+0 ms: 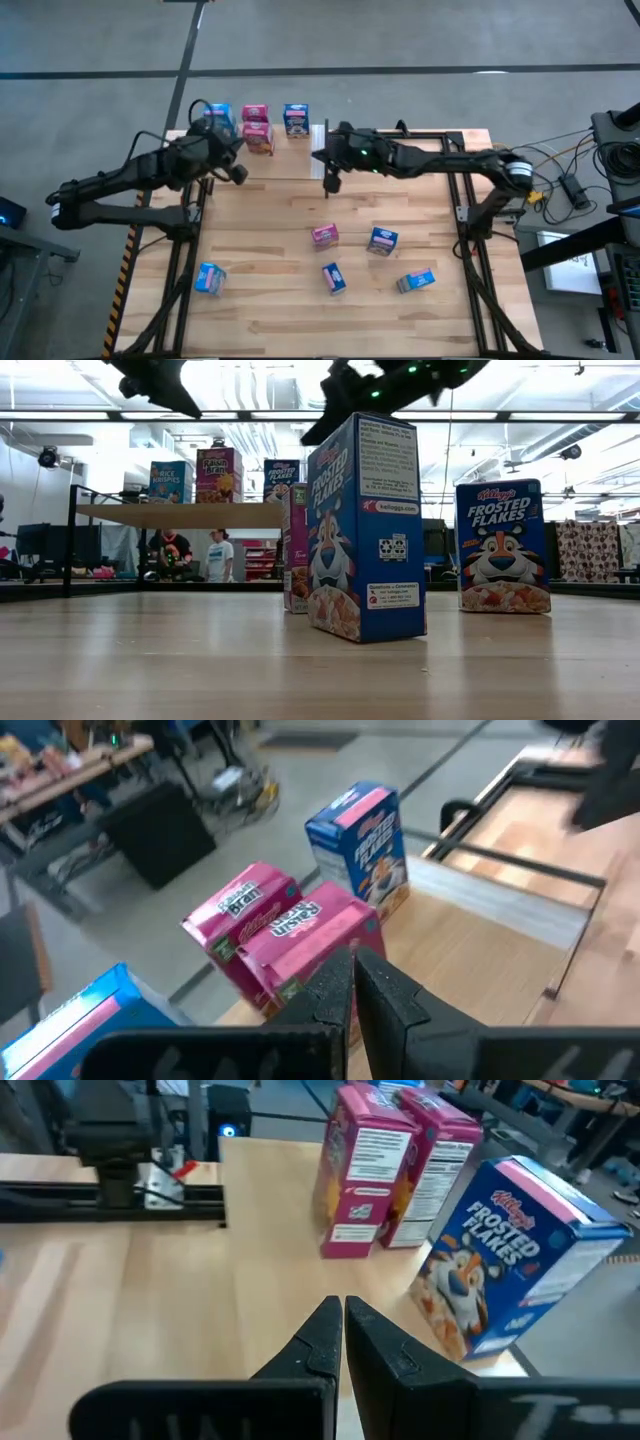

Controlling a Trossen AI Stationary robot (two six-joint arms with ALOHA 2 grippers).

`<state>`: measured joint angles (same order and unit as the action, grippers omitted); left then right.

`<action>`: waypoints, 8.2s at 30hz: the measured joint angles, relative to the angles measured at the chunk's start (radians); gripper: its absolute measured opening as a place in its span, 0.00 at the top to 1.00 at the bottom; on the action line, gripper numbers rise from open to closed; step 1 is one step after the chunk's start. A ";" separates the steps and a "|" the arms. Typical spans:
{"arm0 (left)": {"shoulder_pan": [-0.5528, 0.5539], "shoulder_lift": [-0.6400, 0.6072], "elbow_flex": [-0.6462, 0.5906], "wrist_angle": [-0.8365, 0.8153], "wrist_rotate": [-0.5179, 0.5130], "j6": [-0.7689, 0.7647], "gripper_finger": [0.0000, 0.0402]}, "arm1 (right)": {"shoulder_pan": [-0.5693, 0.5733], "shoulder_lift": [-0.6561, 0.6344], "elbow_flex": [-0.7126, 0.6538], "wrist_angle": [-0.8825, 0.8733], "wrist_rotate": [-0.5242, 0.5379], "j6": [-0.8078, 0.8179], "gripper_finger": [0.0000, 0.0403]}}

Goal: Stack cereal on shelf
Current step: Put the top pink cereal box on the shelf, then put the top blue cereal box on the shelf

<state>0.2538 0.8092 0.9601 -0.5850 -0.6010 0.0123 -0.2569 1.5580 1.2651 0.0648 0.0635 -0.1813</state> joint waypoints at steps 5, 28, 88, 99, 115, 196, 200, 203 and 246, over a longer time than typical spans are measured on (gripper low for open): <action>-0.005 -0.107 -0.116 0.105 -0.001 0.045 1.00 | -0.032 0.108 0.122 -0.007 -0.014 -0.020 0.98; -0.005 -0.402 -0.373 0.375 -0.002 0.168 1.00 | -0.060 0.390 0.498 -0.007 -0.018 -0.075 0.98; -0.005 -0.407 -0.380 0.375 -0.001 0.189 1.00 | -0.077 0.549 0.639 0.102 -0.010 -0.230 0.98; -0.003 -0.407 -0.400 0.374 -0.001 0.194 1.00 | -0.066 0.509 0.639 0.008 -0.008 -0.238 0.98; -0.003 -0.329 -0.402 0.367 -0.001 0.271 1.00 | 0.052 0.337 0.639 -0.435 -0.012 -0.131 0.98; -0.004 -0.346 -0.386 0.361 0.070 0.242 1.00 | 0.469 -0.062 0.021 -1.185 0.008 0.641 0.29; -0.004 -0.346 -0.386 0.361 0.070 0.242 1.00 | 0.468 -0.040 0.021 -1.185 0.009 0.634 0.32; -0.005 -0.346 -0.386 0.361 0.070 0.242 1.00 | 0.468 -0.028 0.021 -1.185 0.008 0.636 0.32; -0.004 -0.346 -0.387 0.361 0.070 0.242 1.00 | 0.468 -0.031 0.051 -1.180 0.018 0.643 0.51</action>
<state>0.2496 0.4633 0.5735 -0.2241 -0.5313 0.2539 0.2108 1.5269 1.3159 -1.1152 0.0818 0.4614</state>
